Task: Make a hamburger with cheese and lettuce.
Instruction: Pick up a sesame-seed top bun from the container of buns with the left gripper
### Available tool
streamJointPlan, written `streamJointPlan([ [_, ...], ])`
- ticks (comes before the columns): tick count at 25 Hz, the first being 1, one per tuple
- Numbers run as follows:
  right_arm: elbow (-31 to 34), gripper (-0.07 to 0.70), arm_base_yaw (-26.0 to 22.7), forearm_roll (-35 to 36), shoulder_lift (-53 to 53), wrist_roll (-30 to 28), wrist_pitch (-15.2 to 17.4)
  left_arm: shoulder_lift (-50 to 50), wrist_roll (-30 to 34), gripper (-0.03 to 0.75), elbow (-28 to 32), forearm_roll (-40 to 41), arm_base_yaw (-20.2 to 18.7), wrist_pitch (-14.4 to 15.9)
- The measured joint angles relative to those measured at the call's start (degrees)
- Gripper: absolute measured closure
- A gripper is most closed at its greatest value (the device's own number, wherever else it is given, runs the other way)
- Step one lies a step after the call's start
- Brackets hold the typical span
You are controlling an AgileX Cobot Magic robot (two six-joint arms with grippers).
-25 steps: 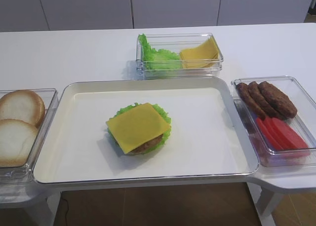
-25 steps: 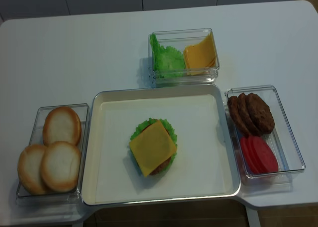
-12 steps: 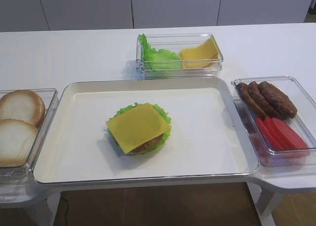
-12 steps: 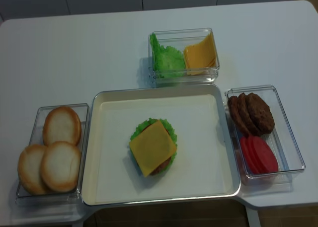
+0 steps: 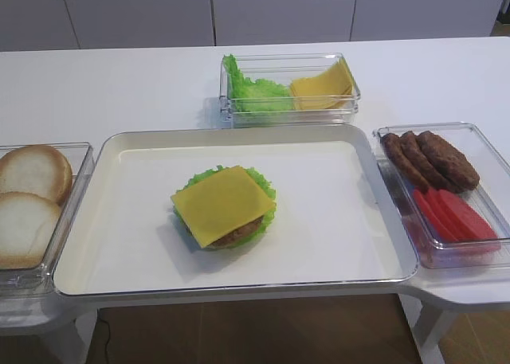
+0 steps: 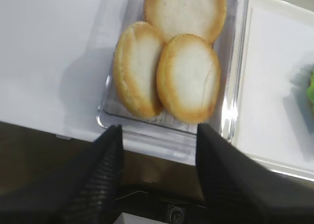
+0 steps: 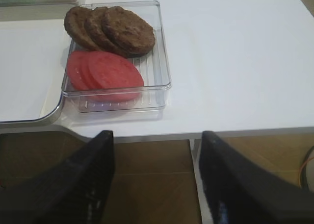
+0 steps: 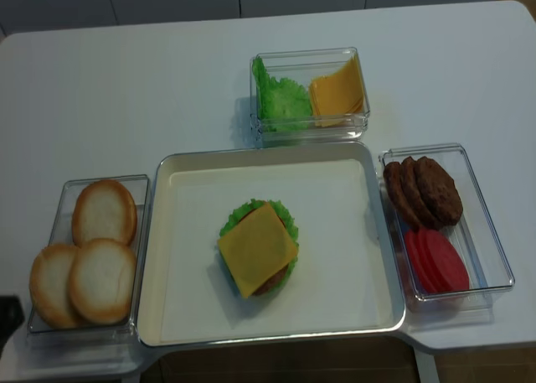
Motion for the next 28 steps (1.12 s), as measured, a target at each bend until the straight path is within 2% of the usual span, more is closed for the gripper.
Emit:
streamJointPlan([
  [5,0.00,0.216,0.00,0.00,0.00,0.00,0.00,11.32,-1.03,0.356,-3.84,0.00,0.00,-3.69],
  [13,0.00,0.216,0.00,-0.10,0.00,0.00,0.00,23.74,0.76,0.356,-7.42,-0.13,1.18,-4.95],
  [16,0.00,0.216,0.00,-0.10,0.00,0.00,0.00,25.67,3.74,0.356,-7.55,-1.67,4.64,-5.22],
  [20,0.00,0.216,0.00,-0.10,0.00,0.00,0.00,27.77,12.22,0.356,-7.55,-8.66,9.62,-5.60],
  [28,0.00,0.216,0.00,-0.10,0.00,0.00,0.00,33.08,17.59,0.356,-7.55,-9.52,10.31,-6.17],
])
